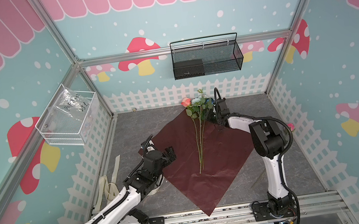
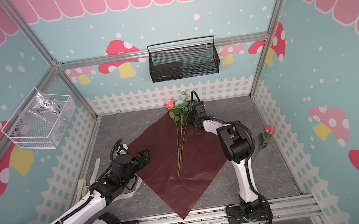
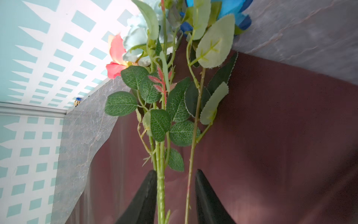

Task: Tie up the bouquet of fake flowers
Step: 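Release the blue rose and move the right gripper to the pink rose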

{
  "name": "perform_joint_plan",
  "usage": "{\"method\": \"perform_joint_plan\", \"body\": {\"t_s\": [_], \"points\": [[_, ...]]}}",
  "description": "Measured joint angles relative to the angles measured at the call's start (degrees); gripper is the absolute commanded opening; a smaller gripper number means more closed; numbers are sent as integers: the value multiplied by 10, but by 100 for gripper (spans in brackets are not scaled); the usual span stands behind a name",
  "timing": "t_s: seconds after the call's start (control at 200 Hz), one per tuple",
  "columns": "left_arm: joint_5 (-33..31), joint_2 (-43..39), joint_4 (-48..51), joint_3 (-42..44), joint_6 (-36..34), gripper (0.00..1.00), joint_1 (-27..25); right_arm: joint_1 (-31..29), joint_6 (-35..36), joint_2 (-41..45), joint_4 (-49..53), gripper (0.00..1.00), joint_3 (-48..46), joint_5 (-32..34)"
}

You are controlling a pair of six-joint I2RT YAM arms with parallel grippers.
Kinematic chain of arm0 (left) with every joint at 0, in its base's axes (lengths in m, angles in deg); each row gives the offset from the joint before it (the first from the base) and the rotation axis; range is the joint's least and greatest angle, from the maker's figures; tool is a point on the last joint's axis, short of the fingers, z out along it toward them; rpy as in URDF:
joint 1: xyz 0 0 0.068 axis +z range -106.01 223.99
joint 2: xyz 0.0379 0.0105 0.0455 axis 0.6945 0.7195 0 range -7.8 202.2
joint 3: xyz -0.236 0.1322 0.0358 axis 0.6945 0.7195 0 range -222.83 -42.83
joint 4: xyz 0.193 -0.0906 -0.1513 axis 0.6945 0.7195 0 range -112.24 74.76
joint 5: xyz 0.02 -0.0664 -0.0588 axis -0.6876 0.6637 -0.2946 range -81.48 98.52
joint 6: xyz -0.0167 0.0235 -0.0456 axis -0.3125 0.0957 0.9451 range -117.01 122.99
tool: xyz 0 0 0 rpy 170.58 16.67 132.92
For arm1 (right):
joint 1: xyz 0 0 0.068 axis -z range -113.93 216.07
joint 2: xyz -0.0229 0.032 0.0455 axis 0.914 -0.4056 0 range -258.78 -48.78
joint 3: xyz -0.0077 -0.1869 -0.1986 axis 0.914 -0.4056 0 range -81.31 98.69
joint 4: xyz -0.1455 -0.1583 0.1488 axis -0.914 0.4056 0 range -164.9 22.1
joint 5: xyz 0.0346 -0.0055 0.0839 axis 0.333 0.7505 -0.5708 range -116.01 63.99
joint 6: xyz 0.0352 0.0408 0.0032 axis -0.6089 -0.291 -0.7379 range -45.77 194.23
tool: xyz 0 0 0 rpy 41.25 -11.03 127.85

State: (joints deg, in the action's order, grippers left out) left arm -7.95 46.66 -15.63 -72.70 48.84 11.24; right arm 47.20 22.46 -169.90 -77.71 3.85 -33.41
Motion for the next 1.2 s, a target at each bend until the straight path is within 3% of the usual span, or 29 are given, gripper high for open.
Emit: {"method": "perform_joint_plan", "body": {"t_s": [0.34,0.475,0.625,0.896,1.201], "points": [[0,-23,0,7,-2,100,0,26,102,284,80,42,-217,104],[0,-23,0,8,-9,99,0,104,129,387,125,42,-322,139],[0,-19,-4,8,-17,100,1,212,149,459,167,51,-416,175],[5,-1,-13,8,-28,100,5,319,164,437,185,58,-445,201],[11,11,-2,-1,-35,100,12,371,180,341,172,60,-443,202]]}}
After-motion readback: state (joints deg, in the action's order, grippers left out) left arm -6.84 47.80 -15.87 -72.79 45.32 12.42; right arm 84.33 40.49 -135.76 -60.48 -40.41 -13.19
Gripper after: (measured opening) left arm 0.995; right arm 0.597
